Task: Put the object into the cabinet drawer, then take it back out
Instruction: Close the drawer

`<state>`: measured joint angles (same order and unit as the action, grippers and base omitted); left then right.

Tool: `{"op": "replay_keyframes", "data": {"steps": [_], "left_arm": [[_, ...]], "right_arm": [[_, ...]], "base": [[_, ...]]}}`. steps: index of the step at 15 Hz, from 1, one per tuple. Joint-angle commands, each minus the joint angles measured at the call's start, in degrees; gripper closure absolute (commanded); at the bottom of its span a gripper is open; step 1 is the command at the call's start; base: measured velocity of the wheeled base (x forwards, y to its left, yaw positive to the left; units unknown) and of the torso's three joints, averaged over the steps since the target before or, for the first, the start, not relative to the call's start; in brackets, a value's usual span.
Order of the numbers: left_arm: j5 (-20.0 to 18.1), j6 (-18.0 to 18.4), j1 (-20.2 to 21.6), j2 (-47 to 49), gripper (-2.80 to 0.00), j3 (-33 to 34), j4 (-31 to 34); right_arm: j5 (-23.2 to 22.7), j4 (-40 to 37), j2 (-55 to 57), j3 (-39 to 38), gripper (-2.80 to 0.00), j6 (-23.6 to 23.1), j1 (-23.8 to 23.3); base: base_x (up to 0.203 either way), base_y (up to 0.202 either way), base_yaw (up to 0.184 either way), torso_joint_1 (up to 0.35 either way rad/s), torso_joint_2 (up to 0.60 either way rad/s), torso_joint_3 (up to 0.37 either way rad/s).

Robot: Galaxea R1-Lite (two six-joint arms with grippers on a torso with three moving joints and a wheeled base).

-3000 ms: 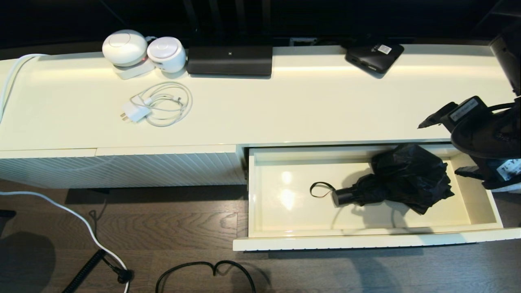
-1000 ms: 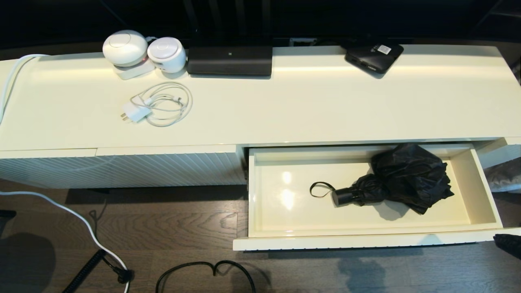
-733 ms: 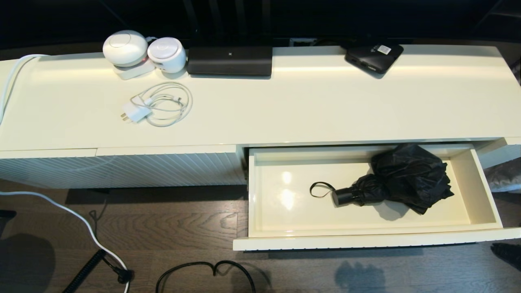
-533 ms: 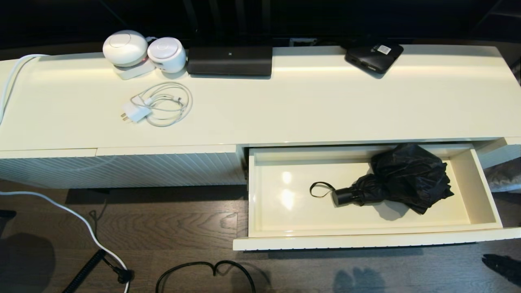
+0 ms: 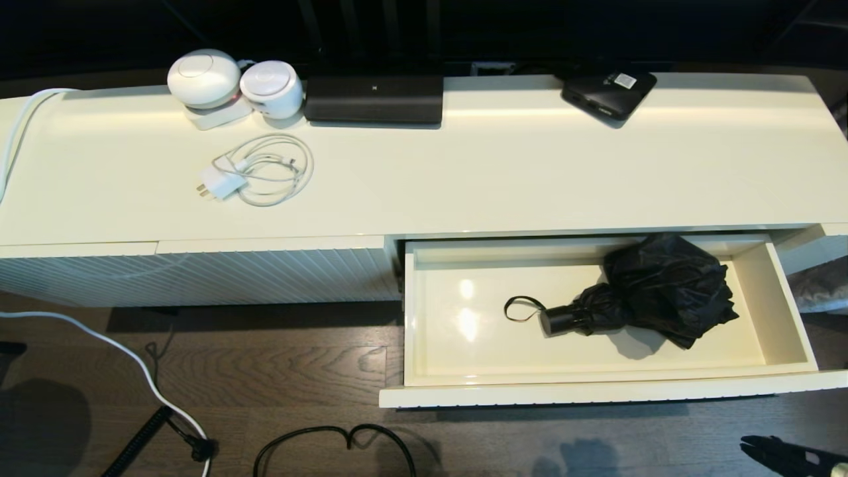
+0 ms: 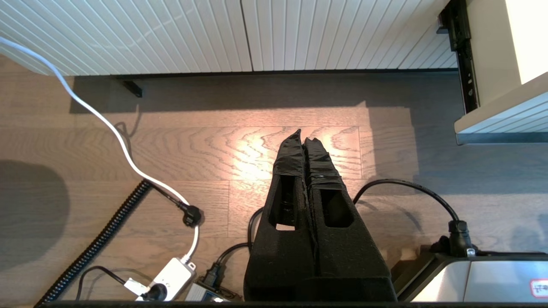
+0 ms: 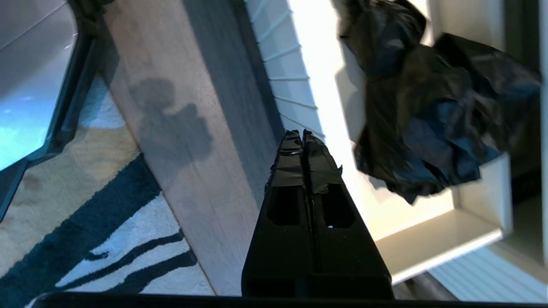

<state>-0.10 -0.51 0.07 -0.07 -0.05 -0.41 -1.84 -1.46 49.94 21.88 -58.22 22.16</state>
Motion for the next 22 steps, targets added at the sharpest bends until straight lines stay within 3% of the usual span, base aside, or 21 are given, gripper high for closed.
{"op": "replay_keyframes", "data": {"steps": [1,4,11,15,22], "left_arm": [[0.0,0.0,0.0,-0.1,0.00,0.0,0.0],[0.0,0.0,0.0,-0.1,0.00,0.0,0.0],[0.0,0.1,0.0,-0.1,0.00,0.0,0.0],[0.0,0.0,0.0,-0.1,0.00,0.0,0.0],[0.0,0.0,0.0,-0.1,0.00,0.0,0.0]], "right_arm": [[-1.8,0.0,5.7,0.6,0.00,-0.5,0.4],[-5.1,0.9,14.0,6.1,0.00,-0.4,0.3],[-6.5,8.0,27.1,13.4,0.00,-0.6,0.8],[-14.5,8.1,28.9,16.1,0.00,-1.2,1.8],[-17.9,7.1,29.0,14.8,0.00,-8.9,1.7]], "base": [[0.000,0.000,0.000,0.000,0.00,0.000],[0.000,0.000,0.000,0.000,0.00,0.000],[0.000,0.000,0.000,0.000,0.00,0.000],[0.000,0.000,0.000,0.000,0.00,0.000],[0.000,0.000,0.000,0.000,0.00,0.000]]}}
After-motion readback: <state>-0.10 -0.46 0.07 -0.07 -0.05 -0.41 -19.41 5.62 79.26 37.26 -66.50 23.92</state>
